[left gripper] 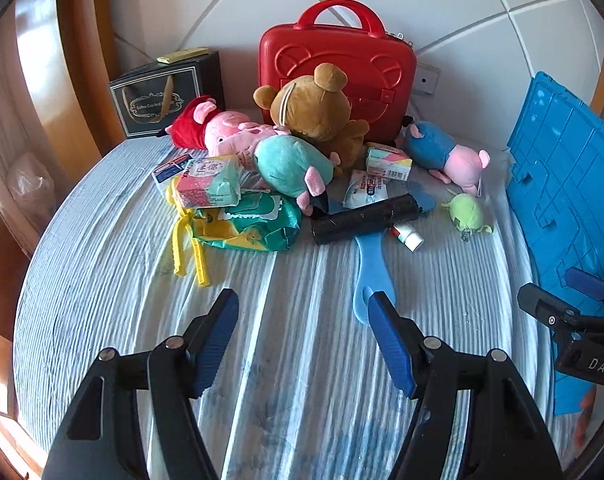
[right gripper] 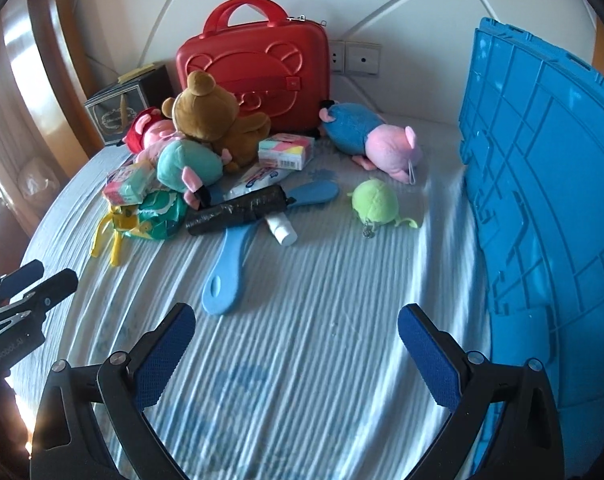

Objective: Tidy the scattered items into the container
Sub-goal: 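Move both tools back over the remaining items on the table, then grasp the black lint roller with the left tool while the right tool grasps the white bottle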

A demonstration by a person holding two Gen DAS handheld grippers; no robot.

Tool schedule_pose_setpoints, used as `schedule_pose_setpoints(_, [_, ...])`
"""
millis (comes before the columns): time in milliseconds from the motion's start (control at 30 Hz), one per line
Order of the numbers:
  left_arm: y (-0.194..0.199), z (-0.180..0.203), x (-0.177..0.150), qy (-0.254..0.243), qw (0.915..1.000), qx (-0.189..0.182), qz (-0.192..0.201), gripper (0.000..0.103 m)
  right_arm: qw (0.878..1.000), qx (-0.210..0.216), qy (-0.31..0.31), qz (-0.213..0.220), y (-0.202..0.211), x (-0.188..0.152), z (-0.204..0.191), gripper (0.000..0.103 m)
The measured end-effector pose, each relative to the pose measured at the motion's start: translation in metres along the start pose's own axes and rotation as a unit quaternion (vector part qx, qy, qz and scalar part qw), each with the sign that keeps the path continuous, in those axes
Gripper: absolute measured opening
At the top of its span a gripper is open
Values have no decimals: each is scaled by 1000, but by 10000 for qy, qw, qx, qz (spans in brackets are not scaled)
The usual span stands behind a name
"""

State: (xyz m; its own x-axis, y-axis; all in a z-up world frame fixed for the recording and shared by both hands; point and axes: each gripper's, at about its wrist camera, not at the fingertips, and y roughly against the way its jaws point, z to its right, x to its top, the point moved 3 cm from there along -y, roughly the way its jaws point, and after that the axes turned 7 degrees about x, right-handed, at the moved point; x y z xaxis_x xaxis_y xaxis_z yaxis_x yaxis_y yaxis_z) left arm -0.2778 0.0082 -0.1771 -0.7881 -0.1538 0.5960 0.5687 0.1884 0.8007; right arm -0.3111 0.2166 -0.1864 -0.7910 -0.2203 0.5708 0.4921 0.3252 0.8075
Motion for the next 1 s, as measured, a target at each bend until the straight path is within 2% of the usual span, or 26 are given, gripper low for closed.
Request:
schedule_pose_setpoints(267, [-94, 30, 33, -597, 9971, -284, -364, 66, 9992, -250, -256, -159, -52, 26, 15, 101])
schedule_pose_setpoints(333, [-117, 41, 38, -782, 9952, -391, -448, 66, 9989, -280, -285, -237, -67, 30, 18, 86])
schedule_pose_setpoints(433, [-149, 59, 45, -1100, 9913, -496, -524, 66, 9983, -249, -339, -395, -92, 34, 22, 74])
schedule_pose_setpoints(667, [-196, 92, 61, -1698, 9831, -490, -475, 68, 9973, -137, -305, -657, -139, 47, 27, 74])
schedule_pose_setpoints(767, [-210, 93, 69, -1414, 9852, -716, -653, 66, 9971, -42, -222, -729, -157, 53, 26, 74])
schedule_pose_setpoints(800, [-212, 90, 72, -1222, 9867, -822, -682, 59, 9970, -24, -199, -751, -163, 55, 25, 73])
schedule_pose_setpoints(867, [-214, 83, 74, -919, 9894, -847, -744, 52, 9965, 19, -165, -823, -175, 58, 25, 64])
schedule_pose_setpoints(900, [-213, 80, 73, -817, 9903, -830, -759, 48, 9962, 44, -146, -860, -181, 59, 24, 54])
schedule_pose_setpoints(933, [-212, 78, 72, -754, 9907, -828, -775, 47, 9958, 74, -120, -904, -187, 59, 24, 48])
schedule_pose_setpoints(1000, [-209, 74, 67, -661, 9908, -836, -838, 43, 9951, 148, -65, -972, -195, 60, 21, 48])
